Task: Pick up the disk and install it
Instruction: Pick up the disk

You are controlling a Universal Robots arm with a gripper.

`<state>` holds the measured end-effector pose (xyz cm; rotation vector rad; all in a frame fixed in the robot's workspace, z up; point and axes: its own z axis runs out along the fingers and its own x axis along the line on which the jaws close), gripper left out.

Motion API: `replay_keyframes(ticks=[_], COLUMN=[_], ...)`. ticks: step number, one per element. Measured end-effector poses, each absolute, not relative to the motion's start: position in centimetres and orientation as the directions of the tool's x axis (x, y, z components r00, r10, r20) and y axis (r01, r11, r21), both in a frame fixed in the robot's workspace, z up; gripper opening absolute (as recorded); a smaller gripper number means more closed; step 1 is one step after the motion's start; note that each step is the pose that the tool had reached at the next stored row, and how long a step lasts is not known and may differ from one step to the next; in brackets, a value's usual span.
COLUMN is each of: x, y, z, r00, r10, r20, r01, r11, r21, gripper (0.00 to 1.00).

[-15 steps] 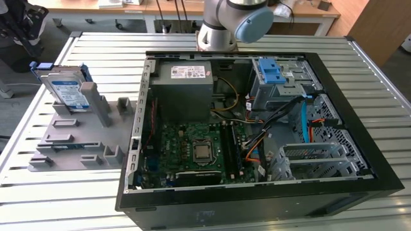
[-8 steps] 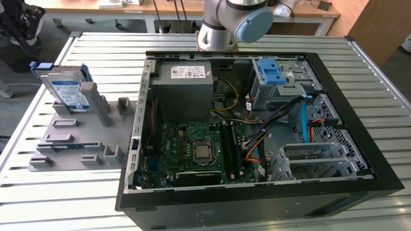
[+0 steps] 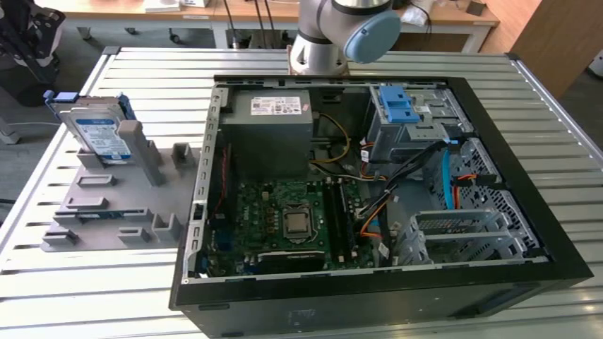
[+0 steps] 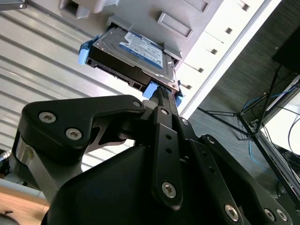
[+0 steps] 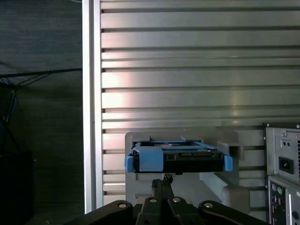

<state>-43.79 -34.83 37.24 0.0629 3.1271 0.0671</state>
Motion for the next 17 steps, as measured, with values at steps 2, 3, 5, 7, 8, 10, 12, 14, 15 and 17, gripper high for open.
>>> replay_keyframes(ticks=[2, 3, 5, 7, 8, 10, 12, 14, 15, 17], x=[-43.81, -43.82, -43.83, -43.83, -43.84, -43.84, -43.84, -43.84, -43.83, -43.83], y=[-34.83, -34.83, -34.83, -34.82, -34.82, -34.82, -34.83, -34.82, -34.83, -34.83], z=[37.24, 37.24, 37.24, 37.25, 37.25, 37.24, 37.23, 37.24, 37.23, 37.24], r00=[-0.999, -0.999, -0.999, -1.000, -1.000, -1.000, -0.998, -0.996, -0.995, -0.991], r10=[0.040, 0.040, 0.040, 0.029, 0.015, -0.020, -0.055, -0.086, -0.101, -0.130], r20=[-0.012, -0.012, -0.012, -0.012, -0.012, -0.012, -0.012, -0.012, -0.012, -0.012], r01=[0.040, 0.040, 0.039, 0.028, 0.015, -0.021, -0.056, -0.087, -0.101, -0.130], r11=[0.998, 0.998, 0.998, 0.999, 0.999, 0.999, 0.998, 0.995, 0.994, 0.991], r21=[0.043, 0.043, 0.043, 0.043, 0.043, 0.043, 0.043, 0.043, 0.043, 0.043], gripper=[0.11, 0.11, 0.11, 0.11, 0.11, 0.11, 0.11, 0.11, 0.11, 0.11])
